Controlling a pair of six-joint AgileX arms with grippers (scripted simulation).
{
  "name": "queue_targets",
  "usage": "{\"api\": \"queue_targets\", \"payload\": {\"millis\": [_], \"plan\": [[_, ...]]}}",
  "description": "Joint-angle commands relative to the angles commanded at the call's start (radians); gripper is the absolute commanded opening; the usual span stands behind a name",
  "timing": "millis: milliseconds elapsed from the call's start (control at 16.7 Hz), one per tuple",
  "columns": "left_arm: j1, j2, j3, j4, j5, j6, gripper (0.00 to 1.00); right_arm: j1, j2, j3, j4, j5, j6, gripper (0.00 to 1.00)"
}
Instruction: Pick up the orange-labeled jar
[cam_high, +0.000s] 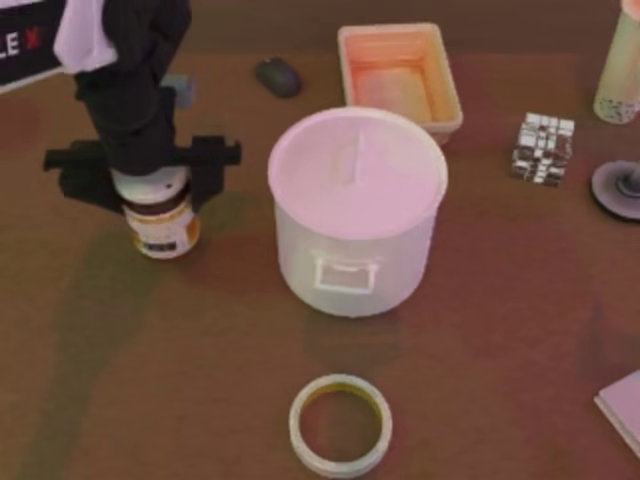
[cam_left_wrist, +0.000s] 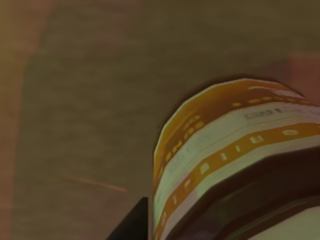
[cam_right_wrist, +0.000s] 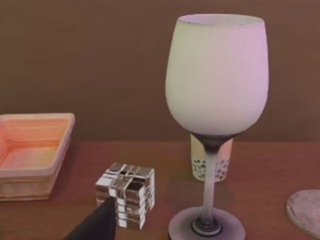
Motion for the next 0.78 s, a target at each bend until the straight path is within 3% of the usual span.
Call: {"api": "queue_targets", "payload": {"millis": [480, 780], "plan": [[-0.001, 0.037, -0.059, 0.101, 0.0, 0.001, 0.0, 0.0, 0.0, 0.0, 0.0, 0.0, 0.0, 1.0], [-0.001, 0.037, -0.059, 0.101, 0.0, 0.001, 0.38, 0.0, 0.0, 0.0, 0.0, 0.0, 0.0, 1.0]]}}
